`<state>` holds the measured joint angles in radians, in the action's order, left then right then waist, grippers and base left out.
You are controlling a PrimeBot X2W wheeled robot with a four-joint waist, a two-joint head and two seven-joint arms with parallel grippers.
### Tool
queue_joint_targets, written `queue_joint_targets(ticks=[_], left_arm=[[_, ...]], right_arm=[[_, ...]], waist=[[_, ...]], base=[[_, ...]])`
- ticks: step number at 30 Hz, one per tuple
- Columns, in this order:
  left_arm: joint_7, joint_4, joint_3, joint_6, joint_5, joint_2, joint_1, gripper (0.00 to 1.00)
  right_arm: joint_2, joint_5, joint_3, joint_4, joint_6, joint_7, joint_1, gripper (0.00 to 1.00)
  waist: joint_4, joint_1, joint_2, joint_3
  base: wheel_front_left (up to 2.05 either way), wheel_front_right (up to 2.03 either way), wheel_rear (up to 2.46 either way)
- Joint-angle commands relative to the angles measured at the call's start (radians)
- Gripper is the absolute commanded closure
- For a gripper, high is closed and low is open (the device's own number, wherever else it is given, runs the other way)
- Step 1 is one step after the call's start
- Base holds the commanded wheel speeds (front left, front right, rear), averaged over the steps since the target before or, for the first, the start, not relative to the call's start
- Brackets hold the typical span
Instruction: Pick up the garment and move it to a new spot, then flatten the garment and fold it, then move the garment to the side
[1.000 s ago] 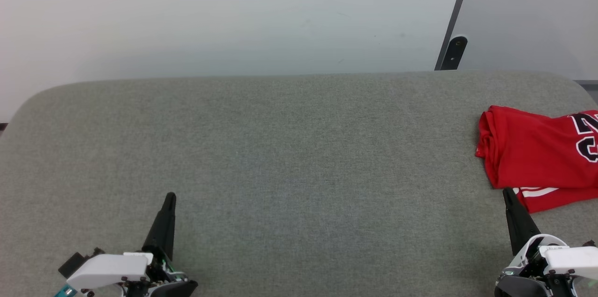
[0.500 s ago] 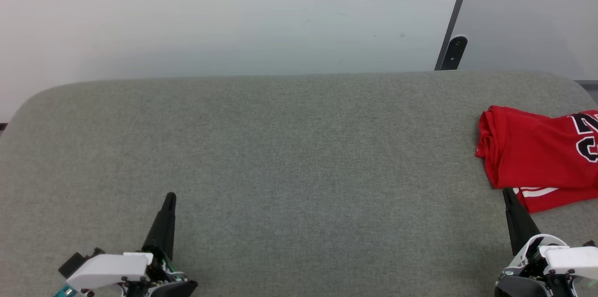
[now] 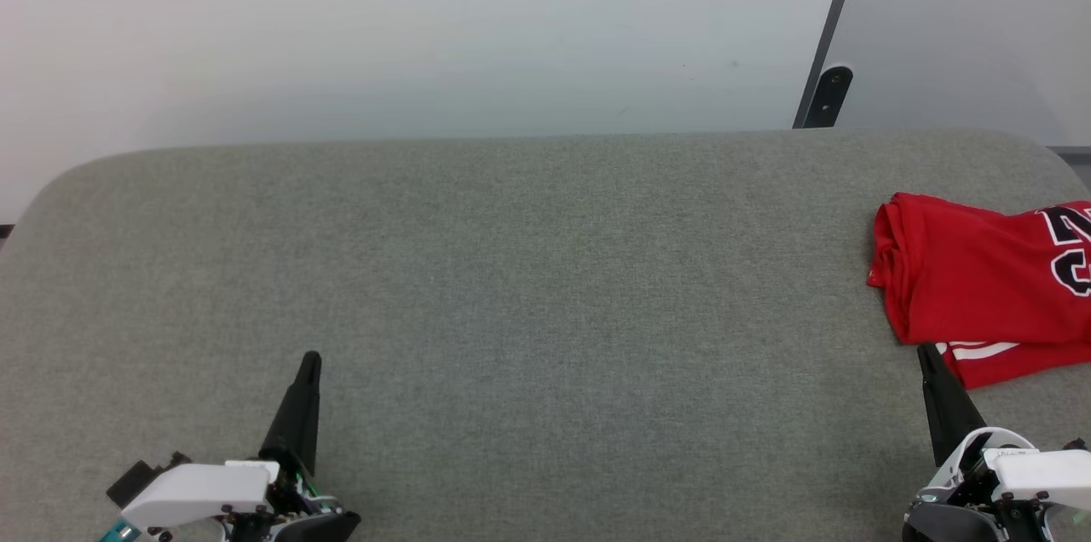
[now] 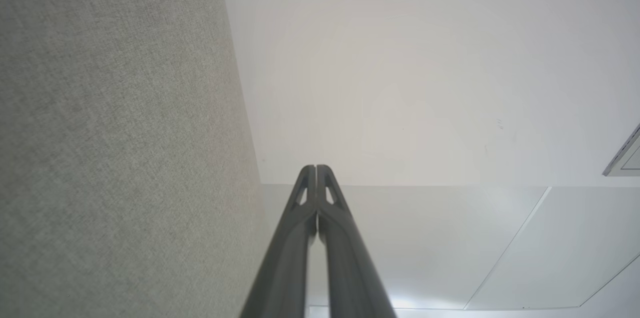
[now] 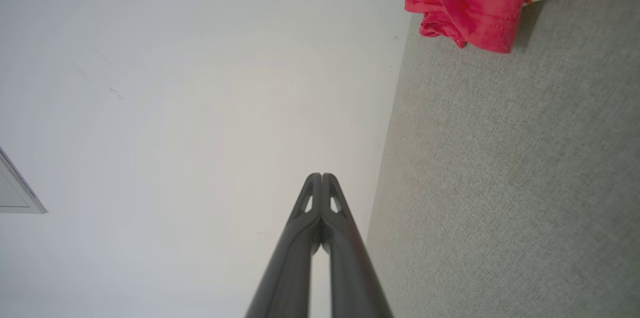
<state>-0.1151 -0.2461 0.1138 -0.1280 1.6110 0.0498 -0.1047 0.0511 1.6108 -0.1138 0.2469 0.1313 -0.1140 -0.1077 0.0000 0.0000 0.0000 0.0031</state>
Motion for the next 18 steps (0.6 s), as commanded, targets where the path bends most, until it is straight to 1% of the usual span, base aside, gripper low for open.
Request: queue_joint_targets(ticks=[1, 18], left_arm=[[-0.001, -0.001, 0.001, -0.006, 0.004, 0.000, -0.010, 1.00], [-0.001, -0.001, 0.001, -0.006, 0.004, 0.000, -0.010, 1.00]], right_arm=[[-0.003, 0.004, 0.000, 0.000, -0.001, 0.002, -0.003, 1.00], [-0.003, 0.004, 0.000, 0.000, -0.001, 0.002, -0.003, 1.00]], waist=[[0.000, 0.0000, 0.0000, 0.000], [0.000, 0.0000, 0.0000, 0.000]], base=[[0.00, 0.00, 0.00], [0.00, 0.00, 0.00]])
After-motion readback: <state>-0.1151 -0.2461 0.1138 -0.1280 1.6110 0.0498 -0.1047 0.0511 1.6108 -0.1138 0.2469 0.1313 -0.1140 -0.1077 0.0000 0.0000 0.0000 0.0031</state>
